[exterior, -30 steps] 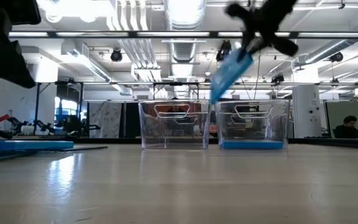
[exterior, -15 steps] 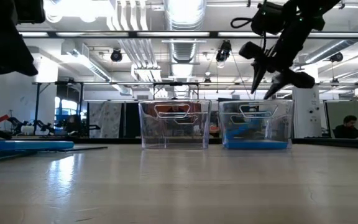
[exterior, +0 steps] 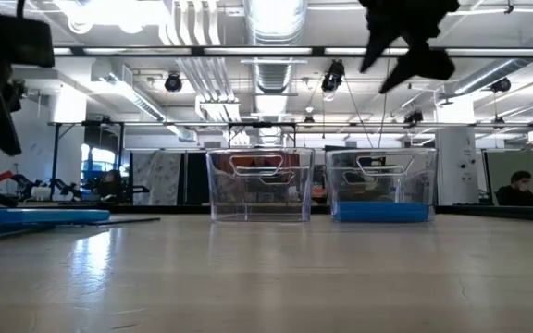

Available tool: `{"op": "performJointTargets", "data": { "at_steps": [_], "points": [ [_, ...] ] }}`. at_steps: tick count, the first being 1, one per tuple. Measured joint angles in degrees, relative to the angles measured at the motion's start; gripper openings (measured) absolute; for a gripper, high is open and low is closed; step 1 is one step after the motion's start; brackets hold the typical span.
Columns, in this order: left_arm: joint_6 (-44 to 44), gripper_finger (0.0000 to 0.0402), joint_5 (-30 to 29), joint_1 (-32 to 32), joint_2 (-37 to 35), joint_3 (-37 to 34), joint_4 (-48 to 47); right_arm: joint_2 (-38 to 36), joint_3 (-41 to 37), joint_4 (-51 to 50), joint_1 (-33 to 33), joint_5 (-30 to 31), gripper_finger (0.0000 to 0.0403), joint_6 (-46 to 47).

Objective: Pick & place jewel cases by type
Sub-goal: Put the blue CD case into the right transparent bin

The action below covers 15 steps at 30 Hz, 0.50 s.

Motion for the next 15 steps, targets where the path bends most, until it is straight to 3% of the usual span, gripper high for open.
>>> {"op": "performJointTargets", "data": {
  "at_steps": [6, 15],
  "points": [
    [2.2, 0.0066, 2.5, 5.2, 4.3, 0.0, -5.5, 11.5, -1.8, 19.8, 9.4, 0.9, 0.0221, 4.0],
    [5.4, 0.0066, 3.5, 9.9, 16.2, -2.3, -5.4, 31.5, 7.1, 29.4, 13.7, 2.3, 0.0211, 3.4]
  ]
}}
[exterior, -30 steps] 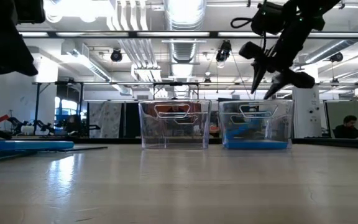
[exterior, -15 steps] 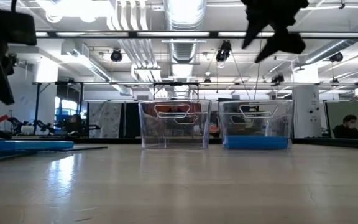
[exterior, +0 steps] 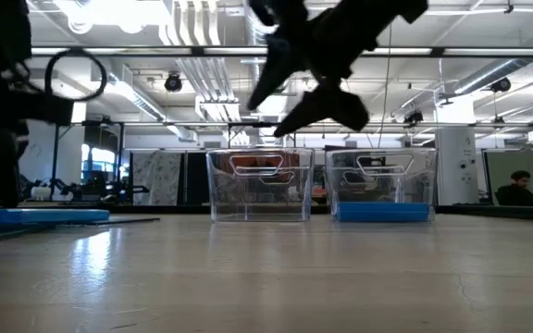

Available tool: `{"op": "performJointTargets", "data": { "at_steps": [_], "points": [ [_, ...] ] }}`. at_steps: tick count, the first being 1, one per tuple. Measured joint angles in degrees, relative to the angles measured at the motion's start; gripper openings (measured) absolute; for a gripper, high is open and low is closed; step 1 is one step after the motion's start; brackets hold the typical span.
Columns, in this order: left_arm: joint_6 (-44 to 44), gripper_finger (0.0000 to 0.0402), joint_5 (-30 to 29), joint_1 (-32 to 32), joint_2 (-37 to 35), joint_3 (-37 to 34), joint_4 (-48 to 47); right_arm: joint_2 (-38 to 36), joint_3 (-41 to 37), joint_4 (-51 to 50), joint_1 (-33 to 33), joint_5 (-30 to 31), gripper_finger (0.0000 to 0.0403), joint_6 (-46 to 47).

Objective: Pick & place jewel cases by type
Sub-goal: Put the blue CD case into the right transparent bin

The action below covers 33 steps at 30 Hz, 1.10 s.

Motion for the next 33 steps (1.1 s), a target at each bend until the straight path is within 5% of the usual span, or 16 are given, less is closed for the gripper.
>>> {"op": "performJointTargets", "data": {
  "at_steps": [5, 15, 20, 26, 33],
  "points": [
    [1.0, 0.0066, -1.4, -0.1, 5.5, -1.7, 7.2, 7.6, 8.8, -0.6, 1.0, -2.6, 0.0205, -3.4],
    [12.1, 0.0066, -4.7, 0.7, 10.6, -1.6, 51.9, 11.1, 9.9, -10.4, 1.8, -12.6, 0.0194, 6.0],
    [17.9, 0.0066, -8.1, 0.5, 2.8, 3.8, 42.6, 11.3, 1.8, -1.9, 3.3, -13.9, 0.0194, 18.1],
    [2.3, 0.0066, -4.4, -1.5, -3.2, 4.4, 16.0, 12.5, -6.1, 20.7, 4.2, -7.3, 0.0215, 27.3],
    [0.6, 0.0066, 2.9, -2.3, -0.7, -6.3, 37.5, 21.9, -0.7, 27.3, 3.5, -6.2, 0.0249, 28.4]
  ]
}}
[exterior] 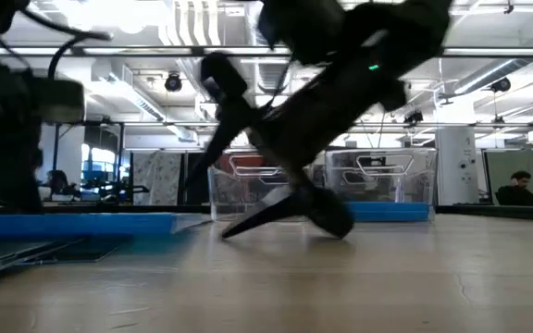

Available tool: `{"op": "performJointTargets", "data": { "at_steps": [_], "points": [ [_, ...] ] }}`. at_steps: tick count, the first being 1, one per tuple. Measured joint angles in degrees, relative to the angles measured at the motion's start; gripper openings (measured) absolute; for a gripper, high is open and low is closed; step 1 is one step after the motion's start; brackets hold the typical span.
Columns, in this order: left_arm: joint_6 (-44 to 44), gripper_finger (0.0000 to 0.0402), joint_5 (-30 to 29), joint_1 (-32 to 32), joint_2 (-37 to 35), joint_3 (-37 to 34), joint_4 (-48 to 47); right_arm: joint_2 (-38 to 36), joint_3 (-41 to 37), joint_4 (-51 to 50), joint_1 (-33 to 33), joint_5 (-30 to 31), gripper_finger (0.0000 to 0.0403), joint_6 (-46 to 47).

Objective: Pick & place jewel cases by type
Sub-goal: Put the blue CD case into the right transparent bin

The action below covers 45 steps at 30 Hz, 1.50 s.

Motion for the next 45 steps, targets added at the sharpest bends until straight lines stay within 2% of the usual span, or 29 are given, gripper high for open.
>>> {"op": "performJointTargets", "data": {
  "at_steps": [3, 7, 9, 13, 16, 20, 22, 26, 29, 32, 35, 37, 40, 42, 45],
  "points": [
    [0.2, 0.0066, 0.3, 0.5, 2.6, -2.4, 4.9, 3.6, 5.4, -0.4, -0.8, -2.1, 0.0258, -0.5],
    [3.5, 0.0066, 0.7, 0.7, 5.1, -2.6, 5.4, 4.9, 10.0, -1.1, -3.0, -7.1, 0.0256, -3.1],
    [5.9, 0.0066, 1.1, 0.7, 5.6, -2.5, 5.3, 3.1, 10.2, -2.3, -4.2, -8.5, 0.0248, -6.6],
    [8.0, 0.0066, 1.1, 0.8, 5.1, -2.3, 5.0, -4.4, 9.8, -5.2, -7.2, -7.3, 0.0218, -12.7],
    [8.2, 0.0066, 0.3, 0.9, 3.0, -2.2, 4.4, -10.0, 9.6, -12.7, -9.2, -7.4, 0.0173, -15.7],
    [8.5, 0.0066, -7.4, 1.1, -1.1, -0.1, -3.3, -14.7, 8.5, -20.0, -10.9, -7.4, 0.0043, -22.7],
    [8.7, 0.0066, -10.9, 1.1, -3.2, 1.9, -6.0, -16.9, 8.7, -23.7, -11.5, -5.5, 0.0027, -24.2],
    [8.8, 0.0066, -11.6, 1.8, -4.2, 1.5, -8.4, -15.3, 7.4, -25.5, -11.3, -5.8, 0.0052, -24.3],
    [5.5, 0.0066, -6.0, 2.6, -3.3, 0.8, -8.0, -13.4, 6.3, -31.5, -9.8, -7.3, 0.0090, -22.7],
    [3.6, 0.0066, -5.8, 2.6, -2.7, 0.8, -1.7, -12.4, 5.7, -31.5, -7.4, -9.2, 0.0138, -21.4],
    [6.2, 0.0066, -7.6, 3.9, -1.5, 0.9, 4.8, -9.6, 5.4, -29.8, -5.5, -4.8, 0.0189, -19.7],
    [6.7, 0.0066, -5.6, 5.4, 0.7, 0.9, 5.4, -8.2, 5.3, -27.7, -5.5, -2.6, 0.0218, -19.3],
    [8.4, 0.0066, -3.5, 6.8, 3.8, 0.7, 6.4, -5.6, 5.8, -23.0, -7.8, -2.4, 0.0252, -19.4],
    [10.2, 0.0066, -2.9, 7.4, 5.5, 0.8, 7.7, -3.0, 5.9, -19.3, -9.0, -5.2, 0.0267, -19.4],
    [13.1, 0.0066, -0.9, 8.4, 7.4, 0.7, 8.5, 0.8, 6.7, -8.9, -9.5, -13.4, 0.0281, -19.6]
  ]
}}
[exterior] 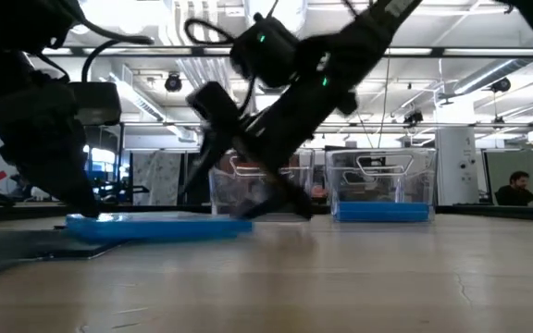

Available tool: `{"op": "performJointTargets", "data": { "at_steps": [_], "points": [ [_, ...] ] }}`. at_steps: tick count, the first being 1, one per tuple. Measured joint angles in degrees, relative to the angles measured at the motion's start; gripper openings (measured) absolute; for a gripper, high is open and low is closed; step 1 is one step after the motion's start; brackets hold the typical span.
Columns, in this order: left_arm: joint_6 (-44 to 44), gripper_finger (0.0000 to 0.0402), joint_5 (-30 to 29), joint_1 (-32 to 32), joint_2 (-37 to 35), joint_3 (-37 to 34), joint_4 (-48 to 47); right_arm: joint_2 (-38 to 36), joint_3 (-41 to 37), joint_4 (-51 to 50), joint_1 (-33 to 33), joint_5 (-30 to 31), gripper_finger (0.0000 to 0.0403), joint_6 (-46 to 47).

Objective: Pick & place jewel cases by type
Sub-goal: Put the blue CD case into the right transparent bin

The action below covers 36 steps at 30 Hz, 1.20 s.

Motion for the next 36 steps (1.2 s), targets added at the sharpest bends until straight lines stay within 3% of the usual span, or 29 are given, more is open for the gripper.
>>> {"op": "performJointTargets", "data": {
  "at_steps": [3, 6, 11, 14, 19, 22, 26, 29, 32, 36],
  "points": [
    [2.0, 0.0066, 2.2, 0.5, 1.5, -0.2, 0.7, 2.8, 2.8, 4.7, -0.2, -7.7, 0.0281, 0.4],
    [3.8, 0.0066, 2.3, 0.5, 2.5, -0.6, 0.9, 3.5, 5.1, 4.4, -0.1, -11.4, 0.0270, 0.3],
    [6.2, 0.0066, -0.3, 0.7, 2.8, -1.0, 1.4, 2.0, 6.6, 3.3, -0.1, -11.0, 0.0240, 0.8],
    [6.7, 0.0066, -4.9, 1.1, 0.4, -0.9, 0.4, -1.1, 6.9, 0.8, -1.3, -9.9, 0.0190, 0.5],
    [12.6, 0.0066, -9.2, 3.2, -5.9, 0.0, -2.0, -5.3, 6.6, -6.2, -3.6, -9.3, 0.0042, -4.5],
    [14.7, 0.0066, -11.7, 4.4, -10.6, 2.4, -6.3, -9.4, 6.5, -10.9, -5.0, -9.7, 0.0023, -7.9],
    [15.2, 0.0066, -16.6, 4.7, -15.9, 7.9, -15.5, -19.4, 6.6, -23.5, -6.3, -3.3, 0.0023, -12.8],
    [13.7, 0.0066, -19.4, 4.7, -19.0, 11.5, -22.1, -30.7, 6.2, -36.4, -7.7, 8.6, 0.0023, -12.0],
    [11.0, 0.0066, -20.1, 4.7, -21.9, 13.0, -24.1, -40.5, 1.5, -46.2, -9.9, 18.7, 0.0023, -4.6],
    [8.3, 0.0066, -19.1, 4.6, -23.1, 13.0, -23.8, -49.3, -9.2, -46.1, -15.1, 20.9, 0.0030, 1.2]
  ]
}}
